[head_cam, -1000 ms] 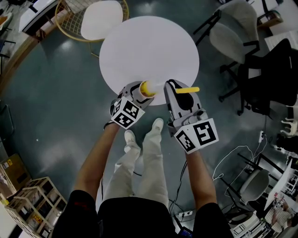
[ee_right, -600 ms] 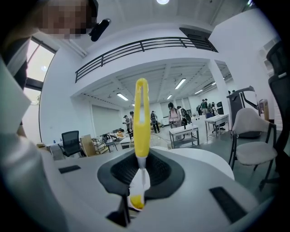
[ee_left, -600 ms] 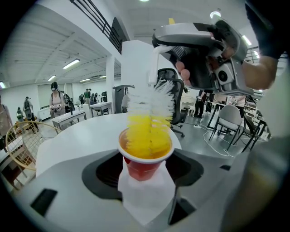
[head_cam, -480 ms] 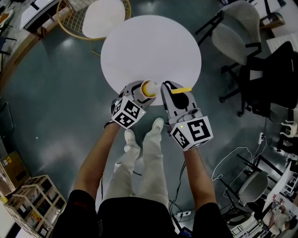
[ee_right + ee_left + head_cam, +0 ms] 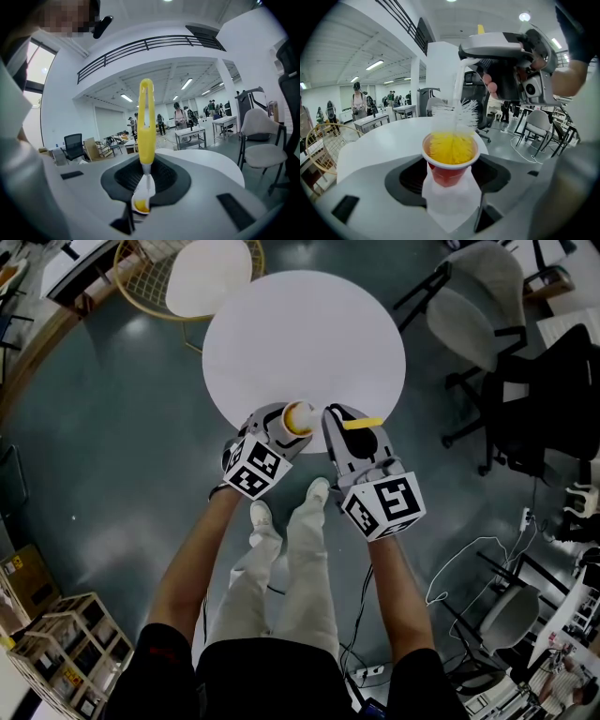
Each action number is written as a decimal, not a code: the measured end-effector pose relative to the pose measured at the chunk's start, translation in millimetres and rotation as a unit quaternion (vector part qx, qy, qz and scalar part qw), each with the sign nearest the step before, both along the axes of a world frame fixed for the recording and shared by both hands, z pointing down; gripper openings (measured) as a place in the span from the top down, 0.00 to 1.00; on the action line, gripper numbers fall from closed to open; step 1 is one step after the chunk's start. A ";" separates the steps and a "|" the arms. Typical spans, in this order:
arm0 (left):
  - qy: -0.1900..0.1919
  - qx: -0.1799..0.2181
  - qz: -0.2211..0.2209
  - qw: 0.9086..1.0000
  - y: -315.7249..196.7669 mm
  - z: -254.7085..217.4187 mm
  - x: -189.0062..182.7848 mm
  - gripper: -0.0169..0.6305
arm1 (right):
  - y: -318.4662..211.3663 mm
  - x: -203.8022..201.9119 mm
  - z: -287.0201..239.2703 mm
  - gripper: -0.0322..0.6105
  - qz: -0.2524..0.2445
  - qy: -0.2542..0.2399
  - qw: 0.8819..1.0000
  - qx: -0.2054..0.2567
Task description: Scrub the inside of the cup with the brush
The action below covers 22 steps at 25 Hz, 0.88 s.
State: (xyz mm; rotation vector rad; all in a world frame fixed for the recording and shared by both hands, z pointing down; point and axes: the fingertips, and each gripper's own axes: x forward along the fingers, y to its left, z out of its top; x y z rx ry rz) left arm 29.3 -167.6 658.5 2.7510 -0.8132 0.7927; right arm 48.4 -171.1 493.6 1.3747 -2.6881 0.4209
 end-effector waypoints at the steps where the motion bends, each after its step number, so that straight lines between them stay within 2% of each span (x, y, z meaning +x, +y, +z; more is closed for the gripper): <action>1: -0.001 0.000 0.001 1.000 -0.1 0.0 0.1 0.50 | -0.5 1.4 0.3 0.88 0.002 0.000 1.000 0.000; 15: -0.015 0.010 0.014 1.000 -3.9 -3.6 9.0 0.50 | -1.9 41.6 12.0 0.88 0.044 -0.040 0.998 -0.027; 19: -0.025 0.011 0.019 0.999 -5.2 -3.8 10.4 0.51 | 4.3 39.6 9.9 0.88 0.027 -0.048 0.998 -0.030; 22: -0.029 0.006 0.023 0.999 -4.9 -2.8 11.2 0.51 | 11.3 30.8 6.6 0.88 0.007 -0.037 0.999 -0.022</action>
